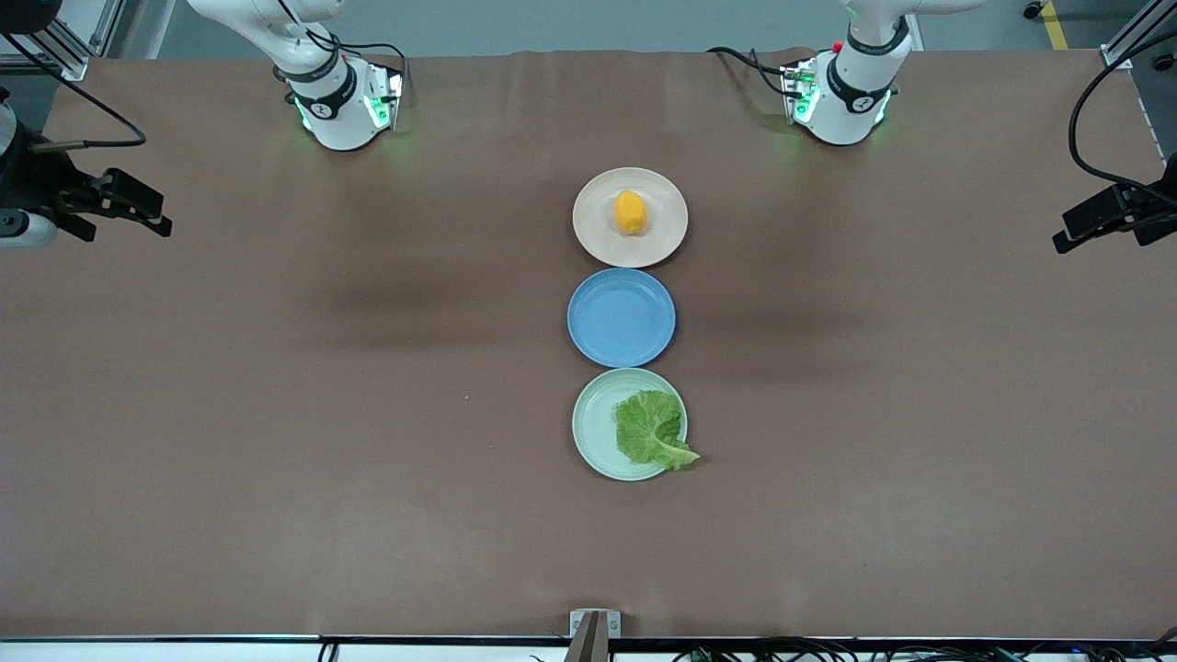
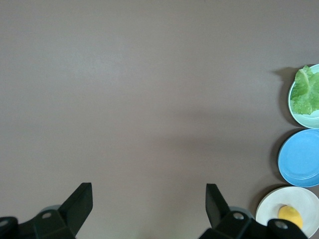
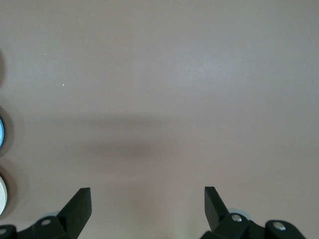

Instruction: Pick lemon and lettuce from plates

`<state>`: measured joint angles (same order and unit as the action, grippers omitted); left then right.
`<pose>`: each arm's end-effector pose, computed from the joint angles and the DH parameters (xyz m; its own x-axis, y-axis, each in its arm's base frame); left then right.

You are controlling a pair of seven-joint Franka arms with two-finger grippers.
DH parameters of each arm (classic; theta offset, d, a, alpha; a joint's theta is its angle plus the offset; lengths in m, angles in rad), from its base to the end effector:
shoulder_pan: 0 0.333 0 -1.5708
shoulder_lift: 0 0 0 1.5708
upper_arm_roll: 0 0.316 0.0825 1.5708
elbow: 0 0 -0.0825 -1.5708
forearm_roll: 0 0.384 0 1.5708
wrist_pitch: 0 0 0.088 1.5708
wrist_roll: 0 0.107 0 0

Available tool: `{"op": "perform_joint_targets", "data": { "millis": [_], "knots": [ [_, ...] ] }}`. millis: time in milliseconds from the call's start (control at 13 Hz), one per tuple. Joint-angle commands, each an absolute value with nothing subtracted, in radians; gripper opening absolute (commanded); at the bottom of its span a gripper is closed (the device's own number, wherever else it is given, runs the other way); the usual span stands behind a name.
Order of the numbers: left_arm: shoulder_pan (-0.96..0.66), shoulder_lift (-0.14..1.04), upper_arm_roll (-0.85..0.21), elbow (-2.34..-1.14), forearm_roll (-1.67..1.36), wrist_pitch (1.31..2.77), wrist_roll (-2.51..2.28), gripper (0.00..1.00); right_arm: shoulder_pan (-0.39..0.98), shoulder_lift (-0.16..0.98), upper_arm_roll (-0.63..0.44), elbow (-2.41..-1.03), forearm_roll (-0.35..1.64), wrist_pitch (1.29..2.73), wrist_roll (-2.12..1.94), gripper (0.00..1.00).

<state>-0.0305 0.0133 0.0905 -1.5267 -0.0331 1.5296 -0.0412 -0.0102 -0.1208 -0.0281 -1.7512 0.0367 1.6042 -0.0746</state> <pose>0.5541 0.0293 0.6343 0.9950 0.0997 -0.0116 0.1000 -0.9945 0.0314 0.5170 -0.0168 0.6069 0.9991 0.0353 -0.0232 0.0343 -0.9985 -0.0419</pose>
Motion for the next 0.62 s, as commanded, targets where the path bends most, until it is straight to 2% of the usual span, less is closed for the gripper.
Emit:
{"op": "perform_joint_targets", "data": {
  "millis": [0, 538],
  "knots": [
    [-0.031, 0.002, 0.087, -1.529, -0.026, 1.532, -0.029, 1.0, -0.017, -0.114, -0.021, -1.743, 0.045, 1.603, -0.09, 1.0],
    [-0.037, 0.009, 0.087, -1.52, -0.04, 1.517, -0.048, 1.0, -0.015, -0.063, -0.021, -1.681, 0.041, 1.573, -0.097, 1.0]
  ]
}}
